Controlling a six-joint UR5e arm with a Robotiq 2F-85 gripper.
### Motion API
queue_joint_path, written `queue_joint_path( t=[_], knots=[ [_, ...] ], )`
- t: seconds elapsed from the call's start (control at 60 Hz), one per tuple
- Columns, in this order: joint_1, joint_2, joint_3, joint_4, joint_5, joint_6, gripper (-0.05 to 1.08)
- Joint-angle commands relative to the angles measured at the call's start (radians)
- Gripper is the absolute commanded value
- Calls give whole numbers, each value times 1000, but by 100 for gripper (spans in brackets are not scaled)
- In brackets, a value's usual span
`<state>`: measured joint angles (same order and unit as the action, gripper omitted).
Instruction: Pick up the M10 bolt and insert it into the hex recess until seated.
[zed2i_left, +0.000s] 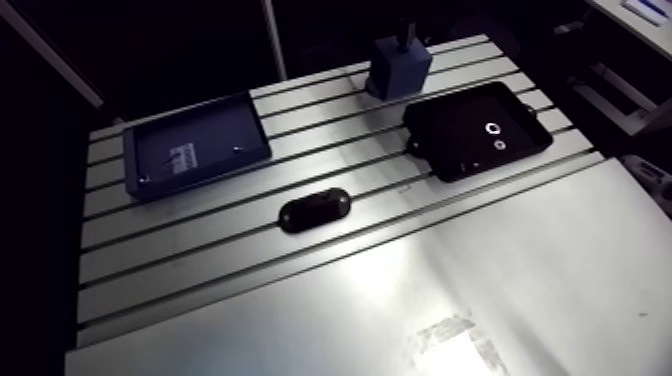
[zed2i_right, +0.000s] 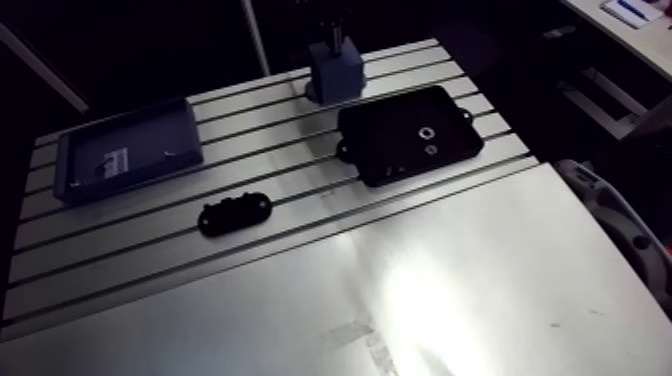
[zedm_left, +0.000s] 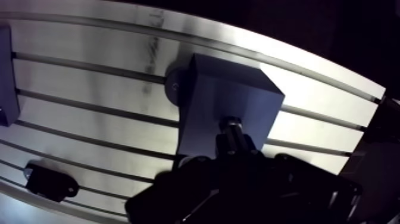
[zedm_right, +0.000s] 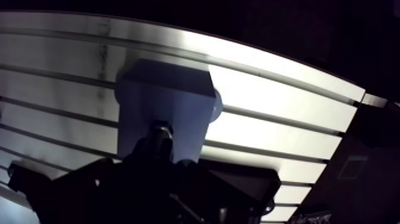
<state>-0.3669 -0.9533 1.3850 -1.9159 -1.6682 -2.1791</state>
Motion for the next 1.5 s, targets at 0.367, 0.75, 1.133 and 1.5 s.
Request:
queue_joint_path(
  t=[0.367, 0.75, 1.133, 1.5],
  knots=[
    [-1, 9, -2, -1, -2, 0, 102],
    [-1, 12, -4, -1, -2, 0, 102],
    [-1, 15, -4, -1, -3, 0, 102],
    [0, 17, -4, -1, -3, 0, 102]
  ],
)
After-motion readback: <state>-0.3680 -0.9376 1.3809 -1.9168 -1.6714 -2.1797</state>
